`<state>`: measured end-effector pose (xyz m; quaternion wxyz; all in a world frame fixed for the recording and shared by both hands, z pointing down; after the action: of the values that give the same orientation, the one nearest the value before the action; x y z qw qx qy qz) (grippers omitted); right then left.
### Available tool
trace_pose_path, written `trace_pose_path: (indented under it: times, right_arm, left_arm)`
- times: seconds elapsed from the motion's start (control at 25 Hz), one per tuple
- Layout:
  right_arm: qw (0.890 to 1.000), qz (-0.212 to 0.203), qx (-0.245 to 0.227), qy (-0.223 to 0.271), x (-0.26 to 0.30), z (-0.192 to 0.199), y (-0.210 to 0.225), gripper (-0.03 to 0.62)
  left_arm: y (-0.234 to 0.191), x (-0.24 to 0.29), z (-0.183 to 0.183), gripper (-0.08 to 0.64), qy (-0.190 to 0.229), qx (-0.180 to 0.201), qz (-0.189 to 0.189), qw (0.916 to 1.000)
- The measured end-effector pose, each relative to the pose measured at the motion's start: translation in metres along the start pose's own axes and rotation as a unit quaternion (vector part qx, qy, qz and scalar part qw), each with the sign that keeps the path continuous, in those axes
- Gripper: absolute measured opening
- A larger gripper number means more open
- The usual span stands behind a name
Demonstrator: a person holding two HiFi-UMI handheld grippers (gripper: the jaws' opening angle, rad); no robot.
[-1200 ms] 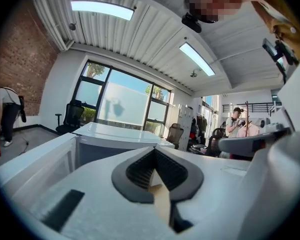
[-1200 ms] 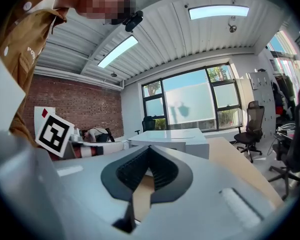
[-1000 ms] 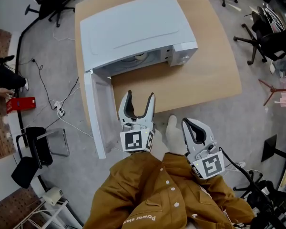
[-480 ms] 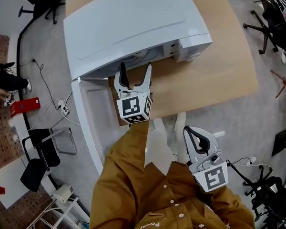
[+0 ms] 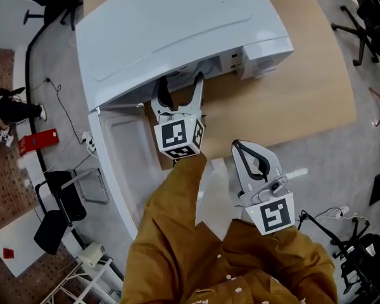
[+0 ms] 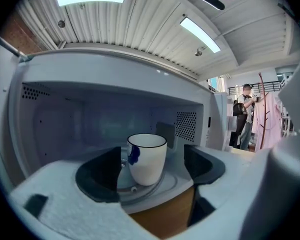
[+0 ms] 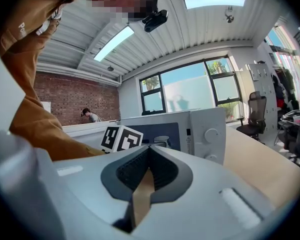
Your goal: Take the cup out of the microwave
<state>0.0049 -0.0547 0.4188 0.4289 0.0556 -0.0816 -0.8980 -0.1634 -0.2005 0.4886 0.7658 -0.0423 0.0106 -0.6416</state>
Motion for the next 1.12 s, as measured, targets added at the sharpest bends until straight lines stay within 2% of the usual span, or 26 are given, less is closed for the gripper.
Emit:
trace_pose_path:
  times: [0.36, 0.48, 0.72, 0.96, 1.12]
  right_arm:
    - [1.000, 0.009, 0.006, -0.007, 0.008, 0.013, 0.014, 0.005]
    - [1.000, 0.009, 0.008, -0.016, 0.003, 0.018, 0.015, 0.005]
    - [1.000, 0.005, 0.012, -0.027, -0.002, 0.023, 0.016, 0.005]
    - [0.999, 0.008, 0.016, -0.034, -0.008, 0.027, 0.017, 0.005]
    - [0.999, 0.006, 0.017, -0.035, -0.008, 0.027, 0.019, 0.005]
  left_arm:
    - [-0.008, 0.037, 0.019, 0.424, 0.003, -0.001, -0.009, 1.0000]
    - [-0.010, 0.050, 0.024, 0.433, -0.005, 0.010, -0.008, 0.9999]
    - [-0.007, 0.055, 0.026, 0.413, -0.011, 0.037, -0.032, 0.9988]
    - [-0.012, 0.054, 0.024, 0.430, -0.007, 0.021, -0.066, 0.9976]
    - [-0.012, 0.059, 0.024, 0.454, -0.023, 0.022, -0.070, 0.9971]
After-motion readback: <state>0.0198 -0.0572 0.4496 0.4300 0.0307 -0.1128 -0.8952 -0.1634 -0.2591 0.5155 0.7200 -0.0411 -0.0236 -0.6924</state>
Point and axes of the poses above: the fingertips, and each gripper's own axes: x forward along the fingers, y to its right, z out of its underside, the point moved 6 cm from there along -x, backward along the fingers, and after that the axes turned 11 degrees about y, right-handed, at the moved point
